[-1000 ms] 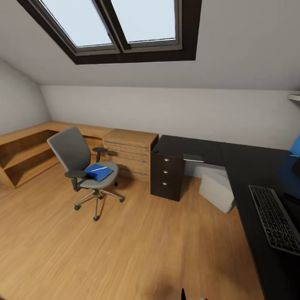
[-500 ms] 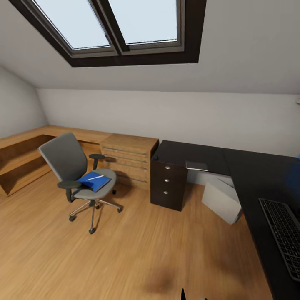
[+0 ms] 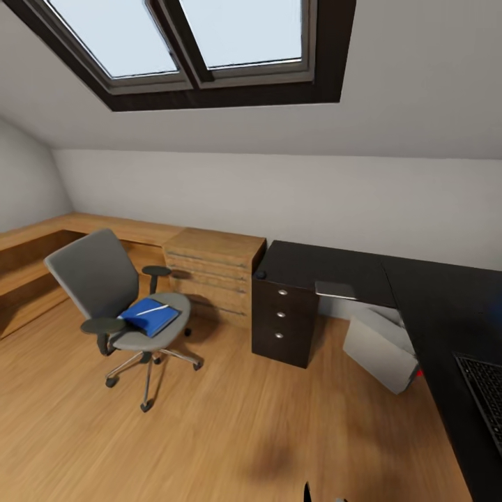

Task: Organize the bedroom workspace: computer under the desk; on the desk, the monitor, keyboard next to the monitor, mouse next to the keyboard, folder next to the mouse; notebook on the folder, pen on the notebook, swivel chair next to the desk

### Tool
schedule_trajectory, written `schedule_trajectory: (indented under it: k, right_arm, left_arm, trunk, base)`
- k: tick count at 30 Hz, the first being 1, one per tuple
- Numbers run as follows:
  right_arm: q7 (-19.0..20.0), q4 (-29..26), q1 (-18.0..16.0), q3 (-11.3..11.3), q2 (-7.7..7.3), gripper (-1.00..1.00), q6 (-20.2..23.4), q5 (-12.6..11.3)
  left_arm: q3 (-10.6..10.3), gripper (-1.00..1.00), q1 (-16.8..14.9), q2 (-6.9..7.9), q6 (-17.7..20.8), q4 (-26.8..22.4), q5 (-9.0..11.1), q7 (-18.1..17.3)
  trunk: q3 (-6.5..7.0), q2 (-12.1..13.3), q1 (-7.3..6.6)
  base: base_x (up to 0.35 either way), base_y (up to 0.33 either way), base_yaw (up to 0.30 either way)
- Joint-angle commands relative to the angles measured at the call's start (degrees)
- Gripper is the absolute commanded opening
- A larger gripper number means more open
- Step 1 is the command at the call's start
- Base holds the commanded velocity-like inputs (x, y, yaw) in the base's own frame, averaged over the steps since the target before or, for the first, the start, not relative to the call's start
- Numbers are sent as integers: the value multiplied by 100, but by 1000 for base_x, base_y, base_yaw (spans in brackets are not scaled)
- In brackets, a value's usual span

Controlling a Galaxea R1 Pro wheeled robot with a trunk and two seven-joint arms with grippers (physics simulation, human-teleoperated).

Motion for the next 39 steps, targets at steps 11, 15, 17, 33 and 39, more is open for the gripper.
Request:
schedule_trajectory:
  k: [11,15,17,33,39]
  right_arm:
    - [-30,-611,-15,124,12,100,19,66]
    - [-424,-1482,-274,135,-11,100,337,155]
    - [-893,-1853,-617,137,-16,100,933,380]
    - [-1782,-2278,-2999,106,-14,100,4708,1152]
    - [-1800,-2289,-3012,103,-6,100,4749,1126]
  left_arm:
    - [-11,100,-7,159,-141,-1269,-45,68]
    - [71,100,-2,526,84,-2707,-459,530]
    - [367,100,0,633,671,-3566,-678,1065]
    - [2860,100,-418,183,3479,-5155,-1177,1826]
    - [2899,100,-437,213,3484,-4635,-1240,1830]
  trunk:
    - [-7,-4,4]
    - [-7,-4,4]
    - [-7,-4,4]
    - [-7,-4,4]
    - [-7,-4,4]
  base:
    - [322,0,0]
    - [322,0,0]
    - [322,0,0]
    - [322,0,0]
    - [322,0,0]
